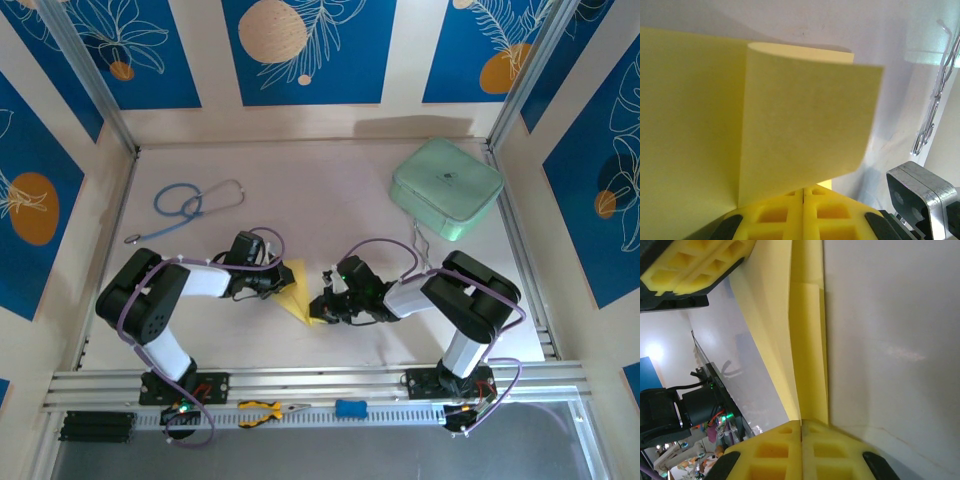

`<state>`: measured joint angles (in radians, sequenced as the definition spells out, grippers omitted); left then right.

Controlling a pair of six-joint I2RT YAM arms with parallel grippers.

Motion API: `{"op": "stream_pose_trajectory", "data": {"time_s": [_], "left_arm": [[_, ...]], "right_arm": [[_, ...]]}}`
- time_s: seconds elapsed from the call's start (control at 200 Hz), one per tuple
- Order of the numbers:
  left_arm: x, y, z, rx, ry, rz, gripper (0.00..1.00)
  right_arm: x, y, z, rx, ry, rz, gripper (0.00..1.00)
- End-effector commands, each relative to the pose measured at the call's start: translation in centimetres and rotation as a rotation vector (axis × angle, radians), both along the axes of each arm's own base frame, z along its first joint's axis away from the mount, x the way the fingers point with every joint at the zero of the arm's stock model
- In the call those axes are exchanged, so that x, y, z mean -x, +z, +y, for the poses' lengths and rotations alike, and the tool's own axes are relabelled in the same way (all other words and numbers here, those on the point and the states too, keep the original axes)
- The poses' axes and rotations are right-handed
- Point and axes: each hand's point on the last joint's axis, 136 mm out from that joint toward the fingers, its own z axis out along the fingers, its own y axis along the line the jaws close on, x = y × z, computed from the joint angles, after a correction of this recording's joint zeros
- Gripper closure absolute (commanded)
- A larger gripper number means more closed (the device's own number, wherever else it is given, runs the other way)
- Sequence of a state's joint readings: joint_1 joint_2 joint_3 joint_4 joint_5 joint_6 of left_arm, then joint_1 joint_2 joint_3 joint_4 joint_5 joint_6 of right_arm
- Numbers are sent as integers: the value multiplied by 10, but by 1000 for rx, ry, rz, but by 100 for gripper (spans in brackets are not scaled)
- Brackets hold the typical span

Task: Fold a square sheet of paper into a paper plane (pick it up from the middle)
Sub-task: Fourth fold the wing at the center of the table.

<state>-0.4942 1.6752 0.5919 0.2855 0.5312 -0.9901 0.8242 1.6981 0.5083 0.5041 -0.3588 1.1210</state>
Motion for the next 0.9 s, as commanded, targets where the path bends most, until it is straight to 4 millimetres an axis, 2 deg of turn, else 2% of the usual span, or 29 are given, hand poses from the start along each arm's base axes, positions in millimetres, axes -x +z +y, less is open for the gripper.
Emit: {"op": "stream_pose_trajectory", "data": {"time_s": [0.0,0.16,0.325,0.46,0.565,0.71,0.895], "left_arm": [[13,-22,10,-55,16,66,100],[13,-23,10,-57,18,69,100],[13,-22,10,-55,17,68,100],[13,-22,10,-53,17,67,100],[14,-22,11,-56,18,67,100],[14,-22,11,-56,17,66,100],[13,-21,11,-56,18,66,100]], "right_arm": [[15,-9,-7,28,18,62,94],[19,-15,-10,32,14,83,92],[19,-8,-11,46,20,58,88],[23,-10,-10,56,36,63,86],[27,-15,-11,74,41,77,86],[31,-26,-17,118,37,96,94],[32,-24,-17,109,36,90,91]]}}
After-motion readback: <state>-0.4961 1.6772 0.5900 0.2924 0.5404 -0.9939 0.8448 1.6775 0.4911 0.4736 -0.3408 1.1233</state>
